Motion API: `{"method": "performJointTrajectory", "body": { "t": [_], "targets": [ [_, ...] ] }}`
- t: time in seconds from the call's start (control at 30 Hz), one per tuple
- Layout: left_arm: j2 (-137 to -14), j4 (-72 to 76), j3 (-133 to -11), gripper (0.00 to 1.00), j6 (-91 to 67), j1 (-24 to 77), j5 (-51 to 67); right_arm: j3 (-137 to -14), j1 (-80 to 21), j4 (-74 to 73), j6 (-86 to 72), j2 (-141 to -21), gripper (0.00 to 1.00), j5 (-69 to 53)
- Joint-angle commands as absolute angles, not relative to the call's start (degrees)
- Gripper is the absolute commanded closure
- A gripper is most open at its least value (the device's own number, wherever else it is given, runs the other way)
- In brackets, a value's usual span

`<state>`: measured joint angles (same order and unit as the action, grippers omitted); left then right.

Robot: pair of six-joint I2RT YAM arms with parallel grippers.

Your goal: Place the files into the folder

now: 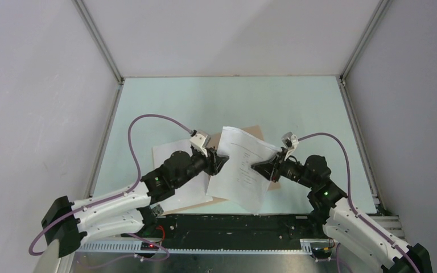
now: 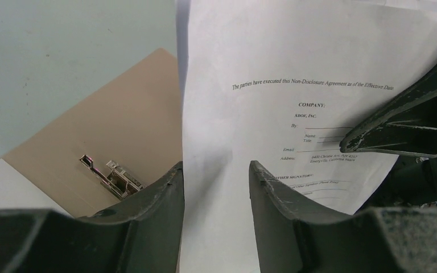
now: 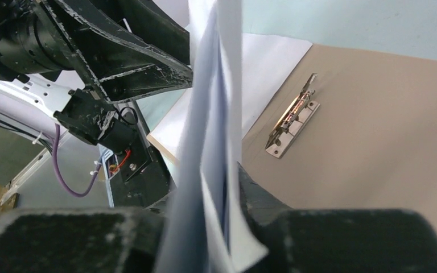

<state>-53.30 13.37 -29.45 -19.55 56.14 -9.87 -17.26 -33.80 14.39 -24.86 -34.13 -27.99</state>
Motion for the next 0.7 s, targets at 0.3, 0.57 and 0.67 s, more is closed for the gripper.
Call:
{"method": "performJointTrajectory", "body": {
  "t": [0.3, 0.57, 0.67],
  "targets": [
    [-56.14, 7.88, -37.86, 0.29, -21.08, 53.49, -13.0, -30.22, -29.8, 3.43, -21.14, -45.22, 1.0, -18.85],
    [-73.4, -16.39, -56.71, 0.18, -30.08, 46.0, -16.38, -51.68, -21.46, -13.65, -17.1, -75.68, 1.0, -15.41],
    [-77.36, -20.64, -59.88, 0.19, -33.47, 44.1, -14.23, -56.63, -21.56, -16.26, -14.71, -86.35, 1.0, -14.12]
  ]
}}
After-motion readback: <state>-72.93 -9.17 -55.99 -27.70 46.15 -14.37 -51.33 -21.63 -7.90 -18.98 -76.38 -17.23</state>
